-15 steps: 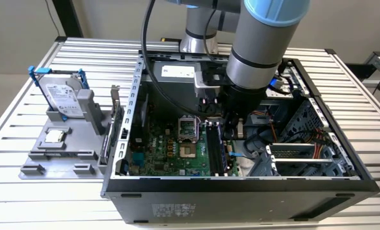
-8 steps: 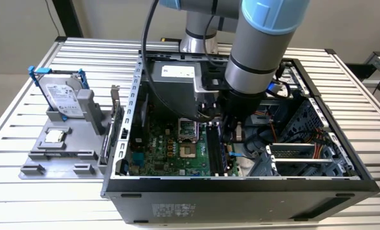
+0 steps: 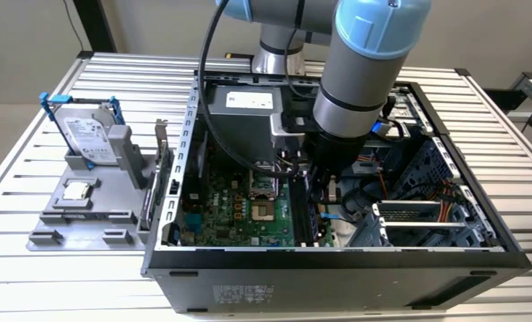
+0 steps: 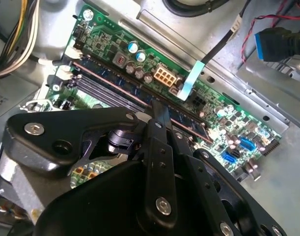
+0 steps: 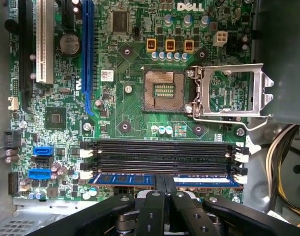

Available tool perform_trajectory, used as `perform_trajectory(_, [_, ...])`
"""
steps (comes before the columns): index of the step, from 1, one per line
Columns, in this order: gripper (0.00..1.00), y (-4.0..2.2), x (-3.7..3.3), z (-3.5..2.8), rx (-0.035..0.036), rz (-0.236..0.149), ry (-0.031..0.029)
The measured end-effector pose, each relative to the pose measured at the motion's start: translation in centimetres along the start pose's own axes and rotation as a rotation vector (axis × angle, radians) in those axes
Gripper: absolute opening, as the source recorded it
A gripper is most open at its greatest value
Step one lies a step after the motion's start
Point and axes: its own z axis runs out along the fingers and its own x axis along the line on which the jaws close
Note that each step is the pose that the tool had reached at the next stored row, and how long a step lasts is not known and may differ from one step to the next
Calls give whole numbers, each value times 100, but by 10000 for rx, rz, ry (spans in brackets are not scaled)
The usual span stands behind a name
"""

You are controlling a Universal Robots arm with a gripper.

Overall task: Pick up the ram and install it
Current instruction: 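Press down the ram until it locks into place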

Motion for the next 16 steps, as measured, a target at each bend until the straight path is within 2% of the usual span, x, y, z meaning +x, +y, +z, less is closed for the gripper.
perform_trajectory(3, [0, 0, 0, 2, -6, 1, 2])
perform_trajectory(7, [0, -6, 0, 50, -7, 0, 5])
perform_trajectory(16, [0, -7, -1, 91, -6, 0, -4])
